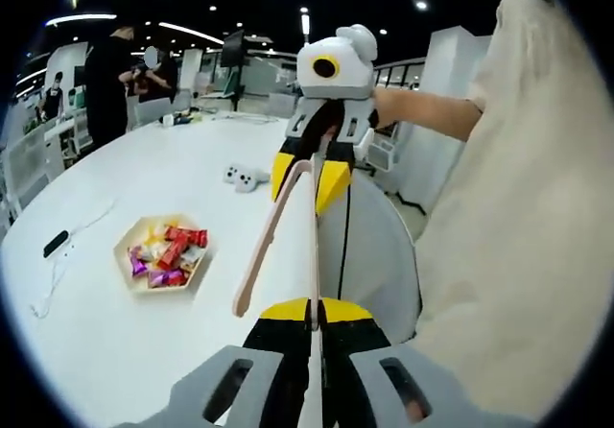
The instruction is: Place the target food into the container with the food tongs after gripping and lifting it, then release it inside without dropping or visibly crushing the food.
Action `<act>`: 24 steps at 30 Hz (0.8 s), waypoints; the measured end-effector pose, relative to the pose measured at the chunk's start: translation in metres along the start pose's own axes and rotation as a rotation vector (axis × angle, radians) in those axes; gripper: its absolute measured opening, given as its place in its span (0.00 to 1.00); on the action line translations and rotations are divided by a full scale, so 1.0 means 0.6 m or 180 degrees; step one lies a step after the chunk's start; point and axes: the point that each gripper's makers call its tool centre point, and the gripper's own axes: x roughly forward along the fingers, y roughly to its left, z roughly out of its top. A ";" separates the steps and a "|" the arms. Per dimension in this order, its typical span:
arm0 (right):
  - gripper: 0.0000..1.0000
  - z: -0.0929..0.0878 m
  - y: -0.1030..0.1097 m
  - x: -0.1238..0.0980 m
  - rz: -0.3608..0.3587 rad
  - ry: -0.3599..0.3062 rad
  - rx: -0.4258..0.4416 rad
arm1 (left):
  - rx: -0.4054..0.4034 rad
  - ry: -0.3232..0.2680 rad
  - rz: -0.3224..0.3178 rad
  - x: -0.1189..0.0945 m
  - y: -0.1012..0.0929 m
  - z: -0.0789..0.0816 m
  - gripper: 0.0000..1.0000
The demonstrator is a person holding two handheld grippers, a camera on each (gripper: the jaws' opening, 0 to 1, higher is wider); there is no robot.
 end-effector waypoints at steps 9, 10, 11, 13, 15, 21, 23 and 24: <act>0.19 -0.022 -0.007 -0.003 -0.0075 0.0106 0.0051 | -0.0122 0.0047 -0.0025 0.011 0.002 -0.022 0.00; 0.18 -0.023 -0.008 -0.003 -0.0080 0.0115 0.0055 | -0.0131 0.0083 -0.0018 0.013 0.003 -0.028 0.00; 0.18 -0.024 -0.009 -0.004 -0.0089 0.0120 0.0061 | -0.0132 0.0100 -0.0015 0.014 0.003 -0.030 0.00; 0.17 -0.025 -0.011 -0.005 -0.0096 0.0119 0.0079 | -0.0133 0.0149 -0.0003 0.015 0.006 -0.038 0.00; 0.16 -0.024 -0.015 -0.005 -0.0102 0.0100 0.0104 | -0.0124 0.0216 0.0008 0.016 0.007 -0.046 0.00; 0.13 -0.035 -0.016 0.003 -0.0074 0.0172 0.0119 | -0.0125 0.0264 -0.0009 0.020 0.013 -0.055 0.00; 0.13 -0.041 -0.017 0.005 -0.0085 0.0204 0.0133 | -0.0137 0.0258 -0.0015 0.022 0.015 -0.055 0.00; 0.13 -0.044 -0.018 0.006 -0.0087 0.0218 0.0144 | -0.0139 0.0255 -0.0018 0.022 0.016 -0.055 0.00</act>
